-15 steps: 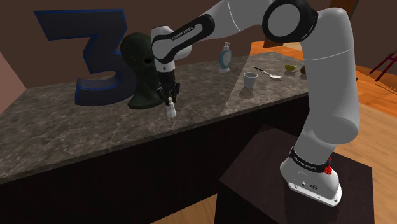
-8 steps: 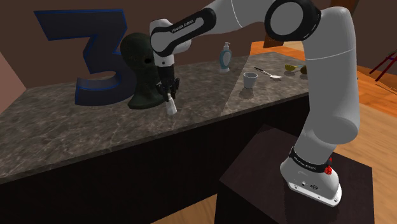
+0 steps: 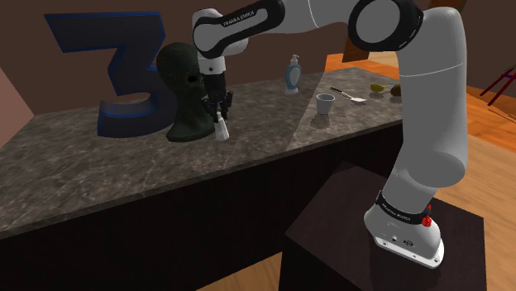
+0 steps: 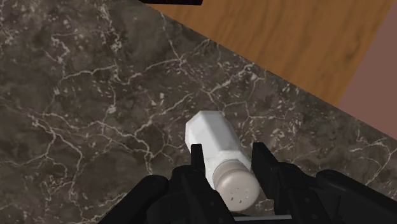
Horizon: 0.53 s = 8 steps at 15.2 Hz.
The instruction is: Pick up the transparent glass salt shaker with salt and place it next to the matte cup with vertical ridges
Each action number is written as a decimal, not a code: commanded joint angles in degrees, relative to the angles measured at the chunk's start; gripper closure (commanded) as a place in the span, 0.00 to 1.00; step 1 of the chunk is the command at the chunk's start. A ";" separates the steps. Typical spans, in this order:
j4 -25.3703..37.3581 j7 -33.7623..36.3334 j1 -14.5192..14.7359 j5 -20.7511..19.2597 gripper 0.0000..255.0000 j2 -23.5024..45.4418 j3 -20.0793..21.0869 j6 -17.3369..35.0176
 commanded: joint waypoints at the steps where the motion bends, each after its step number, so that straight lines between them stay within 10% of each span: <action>1: 1.67 0.16 0.04 -0.02 1.00 -0.04 0.02 -1.71; 8: 6.48 0.55 0.08 -0.03 1.00 -0.42 0.08 -6.89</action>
